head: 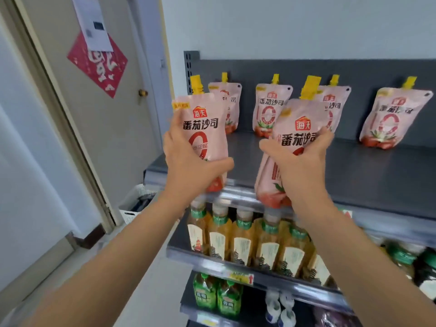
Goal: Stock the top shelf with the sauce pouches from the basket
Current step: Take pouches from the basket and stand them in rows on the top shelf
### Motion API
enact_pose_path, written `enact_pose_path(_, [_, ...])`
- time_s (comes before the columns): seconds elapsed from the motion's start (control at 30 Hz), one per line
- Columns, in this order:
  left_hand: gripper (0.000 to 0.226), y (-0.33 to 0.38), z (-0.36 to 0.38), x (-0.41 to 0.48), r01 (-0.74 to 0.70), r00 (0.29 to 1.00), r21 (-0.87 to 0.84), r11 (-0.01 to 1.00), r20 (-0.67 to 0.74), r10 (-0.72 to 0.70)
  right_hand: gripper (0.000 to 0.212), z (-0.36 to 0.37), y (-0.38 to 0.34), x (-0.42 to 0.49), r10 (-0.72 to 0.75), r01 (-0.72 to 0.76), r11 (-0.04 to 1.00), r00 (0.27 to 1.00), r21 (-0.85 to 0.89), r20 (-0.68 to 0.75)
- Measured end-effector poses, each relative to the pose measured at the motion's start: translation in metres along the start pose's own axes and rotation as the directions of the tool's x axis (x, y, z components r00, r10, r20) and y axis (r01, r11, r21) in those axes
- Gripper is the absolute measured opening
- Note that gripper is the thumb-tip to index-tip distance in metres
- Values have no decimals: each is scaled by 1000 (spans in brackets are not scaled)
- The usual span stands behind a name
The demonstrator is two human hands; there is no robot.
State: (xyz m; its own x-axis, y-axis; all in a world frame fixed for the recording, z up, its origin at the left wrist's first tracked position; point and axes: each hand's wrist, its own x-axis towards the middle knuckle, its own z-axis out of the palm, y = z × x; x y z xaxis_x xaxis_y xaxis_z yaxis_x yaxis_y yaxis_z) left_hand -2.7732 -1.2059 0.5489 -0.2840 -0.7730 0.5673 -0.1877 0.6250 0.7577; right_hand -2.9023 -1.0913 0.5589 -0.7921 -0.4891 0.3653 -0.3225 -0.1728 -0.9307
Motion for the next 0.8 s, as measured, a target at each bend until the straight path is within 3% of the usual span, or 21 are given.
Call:
enact_pose_path(0.1, [114, -17, 30, 67, -6, 1000, -57, 998, -21, 5, 96, 23, 1, 46, -15, 11, 998, 998, -57, -61])
enact_pose_path(0.2, [122, -39, 62, 119, 34, 999, -17, 999, -39, -35, 95, 42, 4, 83, -18, 9, 994, 997, -111, -81])
enact_pose_path(0.4, [134, -71, 109, 163, 107, 986, 30, 994, -129, -102, 98, 73, 23, 116, -7, -14, 988, 990, -153, -138])
enact_pose_path(0.53, [124, -89, 129, 174, 107, 990, 30, 994, -101, -103, 107, 96, 34, 115, 3, -35, 978, 988, -203, -156])
enact_pose_path(0.8, [96, -88, 143, 186, 94, 995, -19, 995, -24, -94, 101, 120, 40, 114, -14, -50, 956, 977, -288, -215])
